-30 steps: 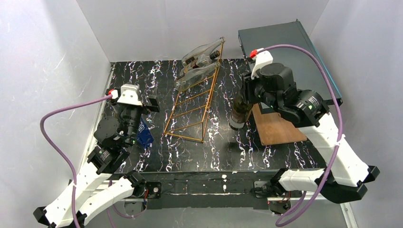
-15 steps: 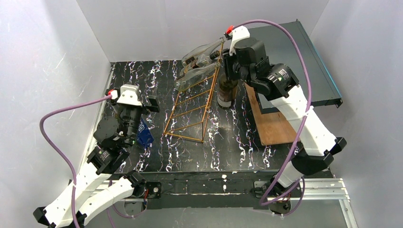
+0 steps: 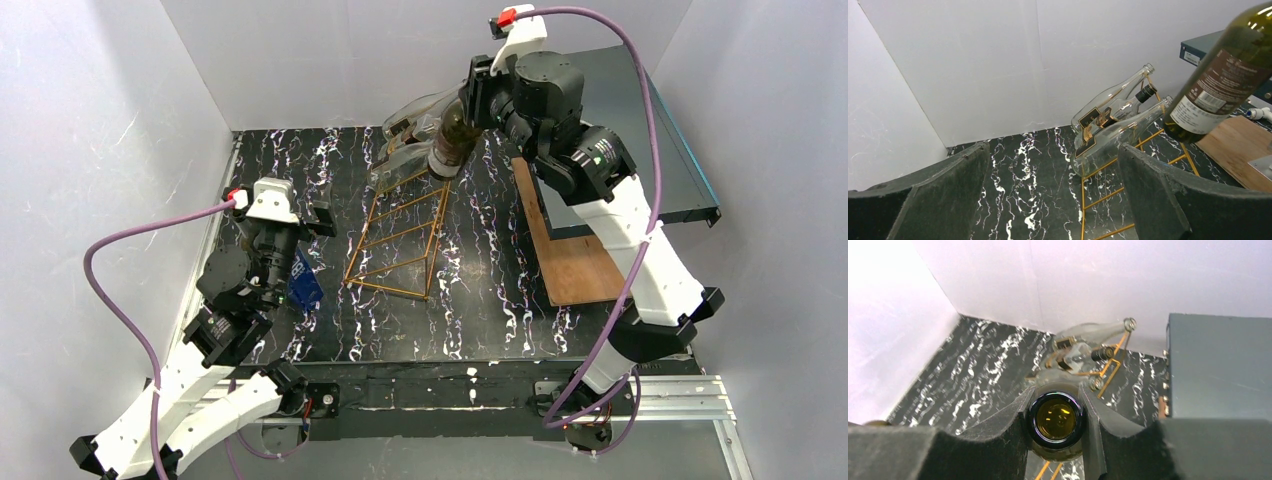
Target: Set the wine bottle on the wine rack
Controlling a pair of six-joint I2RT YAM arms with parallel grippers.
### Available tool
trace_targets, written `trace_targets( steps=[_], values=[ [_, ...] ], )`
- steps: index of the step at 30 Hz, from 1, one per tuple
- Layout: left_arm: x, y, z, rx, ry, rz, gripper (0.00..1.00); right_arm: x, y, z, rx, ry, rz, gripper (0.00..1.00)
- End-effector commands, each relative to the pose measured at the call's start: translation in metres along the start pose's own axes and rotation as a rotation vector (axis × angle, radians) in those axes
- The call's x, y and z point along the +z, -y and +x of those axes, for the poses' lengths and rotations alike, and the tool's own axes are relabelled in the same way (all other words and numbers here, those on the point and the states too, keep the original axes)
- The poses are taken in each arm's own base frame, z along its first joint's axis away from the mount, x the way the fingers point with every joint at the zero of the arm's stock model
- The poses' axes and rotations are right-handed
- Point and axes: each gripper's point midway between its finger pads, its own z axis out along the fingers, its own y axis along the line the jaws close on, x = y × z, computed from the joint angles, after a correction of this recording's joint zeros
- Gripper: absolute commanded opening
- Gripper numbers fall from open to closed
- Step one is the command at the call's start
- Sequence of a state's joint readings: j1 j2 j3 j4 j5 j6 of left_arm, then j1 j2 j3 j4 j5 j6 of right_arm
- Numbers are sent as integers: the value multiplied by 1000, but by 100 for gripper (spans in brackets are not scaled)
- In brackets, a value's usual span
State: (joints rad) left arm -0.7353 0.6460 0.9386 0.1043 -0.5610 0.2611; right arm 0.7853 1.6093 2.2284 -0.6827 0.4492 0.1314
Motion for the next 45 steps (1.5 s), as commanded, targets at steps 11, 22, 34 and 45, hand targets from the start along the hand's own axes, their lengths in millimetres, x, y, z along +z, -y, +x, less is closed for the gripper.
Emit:
trace_targets(
  steps=[11, 22, 34, 45],
  values=[
    [-8, -12, -14, -28, 53, -30, 99, 33, -28, -66, 205, 320, -69, 1],
    [-10, -12, -18, -41, 67, -24, 99, 78, -41, -24, 188, 260, -64, 1],
    [-10, -13, -18, -40, 66, -26, 99, 118, -58, 8, 193, 284, -93, 1],
    [-9, -11, -17, -41, 63, -20, 99, 145, -79, 52, 180, 236, -143, 1]
  ],
)
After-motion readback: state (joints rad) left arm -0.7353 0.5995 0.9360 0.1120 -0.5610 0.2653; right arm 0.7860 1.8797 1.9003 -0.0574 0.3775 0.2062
